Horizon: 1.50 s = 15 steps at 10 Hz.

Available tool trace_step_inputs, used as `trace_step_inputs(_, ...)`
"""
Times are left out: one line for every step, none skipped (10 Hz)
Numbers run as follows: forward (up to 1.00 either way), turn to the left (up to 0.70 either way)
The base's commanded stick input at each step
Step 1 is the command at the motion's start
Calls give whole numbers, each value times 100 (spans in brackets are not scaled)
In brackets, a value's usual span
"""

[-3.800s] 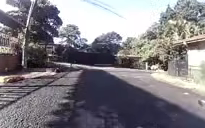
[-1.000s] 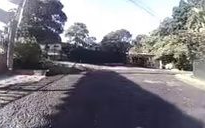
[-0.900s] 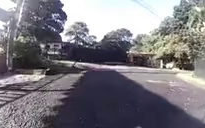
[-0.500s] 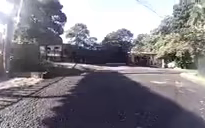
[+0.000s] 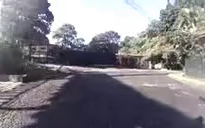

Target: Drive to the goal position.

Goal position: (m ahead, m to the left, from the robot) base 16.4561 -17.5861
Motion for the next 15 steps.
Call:
trace_step_inputs(70,0)
trace_step_inputs(70,0)
trace_step_inputs(70,0)
trace_step_inputs(70,0)
trace_step_inputs(70,0)
trace_step_inputs(70,0)
trace_step_inputs(70,0)
trace_step_inputs(70,0)
trace_step_inputs(70,0)
trace_step_inputs(70,0)
trace_step_inputs(70,0)
trace_step_inputs(70,0)
trace_step_inputs(70,0)
trace_step_inputs(70,0)
trace_step_inputs(70,0)
